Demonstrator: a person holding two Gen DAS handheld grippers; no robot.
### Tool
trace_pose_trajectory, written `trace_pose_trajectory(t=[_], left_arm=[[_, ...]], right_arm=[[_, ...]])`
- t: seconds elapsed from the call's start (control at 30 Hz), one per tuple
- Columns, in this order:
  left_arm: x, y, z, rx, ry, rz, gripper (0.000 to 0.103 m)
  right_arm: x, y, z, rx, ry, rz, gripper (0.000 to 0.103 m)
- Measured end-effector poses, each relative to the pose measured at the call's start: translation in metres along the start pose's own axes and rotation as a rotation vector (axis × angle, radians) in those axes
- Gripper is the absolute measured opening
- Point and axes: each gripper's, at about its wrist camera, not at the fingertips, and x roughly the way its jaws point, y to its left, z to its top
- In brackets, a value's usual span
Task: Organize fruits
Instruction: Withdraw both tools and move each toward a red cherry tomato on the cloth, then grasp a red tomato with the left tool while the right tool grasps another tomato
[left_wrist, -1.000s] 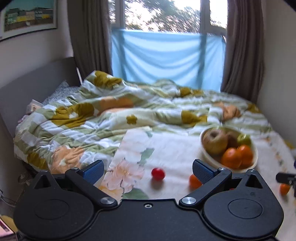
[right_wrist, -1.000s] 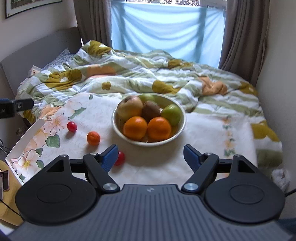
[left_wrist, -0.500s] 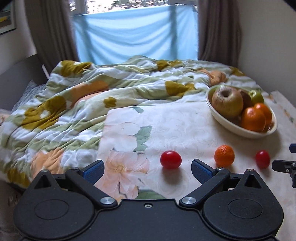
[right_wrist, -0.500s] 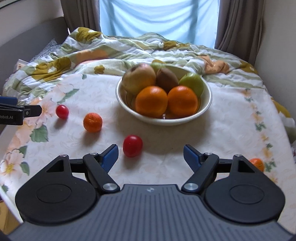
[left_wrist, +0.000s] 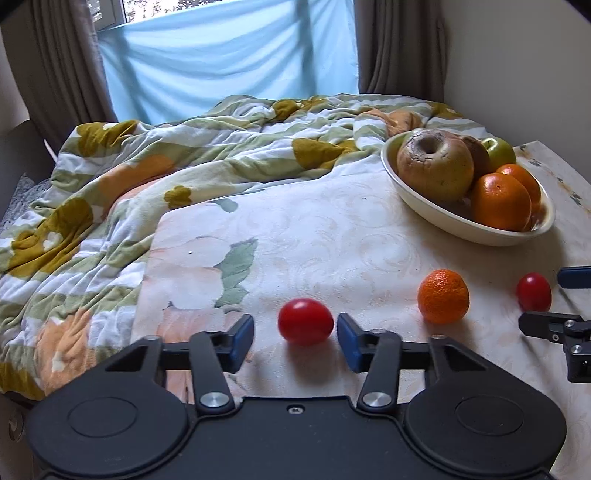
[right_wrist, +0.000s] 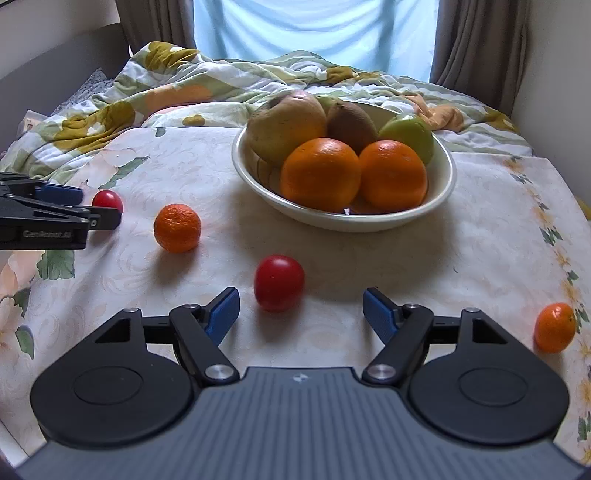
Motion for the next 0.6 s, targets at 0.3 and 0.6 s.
trace_pose_trajectory(t=[0.3,0.6], left_arm=[[0.000,-0.004,-0.002,0.016,0.009,0.003,0.037],[-0.005,-0.003,-0.007,-0.029,0.029,0.004,0.037]], right_arm=[[0.009,0.008,0.004,-0.031,0.005,0.011,0.077],[0.014,0.019,0.011,-0.099,-0.010,0.025,0.062]])
